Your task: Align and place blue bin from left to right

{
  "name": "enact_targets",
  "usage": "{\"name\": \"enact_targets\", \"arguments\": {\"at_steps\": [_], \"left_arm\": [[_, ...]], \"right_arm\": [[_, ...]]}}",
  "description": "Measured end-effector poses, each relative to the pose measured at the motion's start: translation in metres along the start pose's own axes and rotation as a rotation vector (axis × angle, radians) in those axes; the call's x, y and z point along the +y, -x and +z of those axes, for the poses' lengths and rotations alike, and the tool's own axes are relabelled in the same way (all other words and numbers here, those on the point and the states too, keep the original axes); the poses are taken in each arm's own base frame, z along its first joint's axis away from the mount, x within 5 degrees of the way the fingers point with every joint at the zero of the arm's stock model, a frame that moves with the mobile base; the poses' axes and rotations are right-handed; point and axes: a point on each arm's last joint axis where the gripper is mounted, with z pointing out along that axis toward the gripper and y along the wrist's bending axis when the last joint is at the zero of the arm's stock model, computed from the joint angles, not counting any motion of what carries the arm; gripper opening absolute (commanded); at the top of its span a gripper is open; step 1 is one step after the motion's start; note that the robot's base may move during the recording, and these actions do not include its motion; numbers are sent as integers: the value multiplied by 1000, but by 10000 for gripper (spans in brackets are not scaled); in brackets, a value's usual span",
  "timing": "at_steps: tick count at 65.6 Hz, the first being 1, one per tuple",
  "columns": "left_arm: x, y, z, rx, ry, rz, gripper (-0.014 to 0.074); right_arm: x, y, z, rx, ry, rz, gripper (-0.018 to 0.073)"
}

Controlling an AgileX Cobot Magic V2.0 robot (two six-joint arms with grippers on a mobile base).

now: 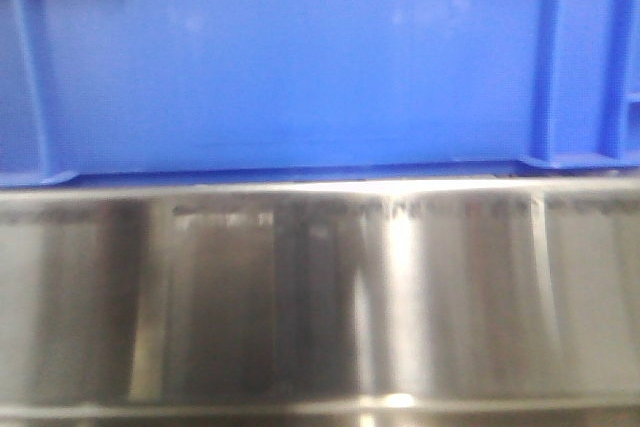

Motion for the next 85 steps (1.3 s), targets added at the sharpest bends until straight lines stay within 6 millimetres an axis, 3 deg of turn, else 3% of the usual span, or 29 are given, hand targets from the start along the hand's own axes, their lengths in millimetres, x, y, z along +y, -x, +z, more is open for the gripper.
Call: {"name": "enact_targets", "arguments": {"at_steps": [85], "left_arm": [[0, 0, -1, -2, 0, 1, -111]], "right_arm": [[0, 0, 0, -2, 1, -2, -78]]}}
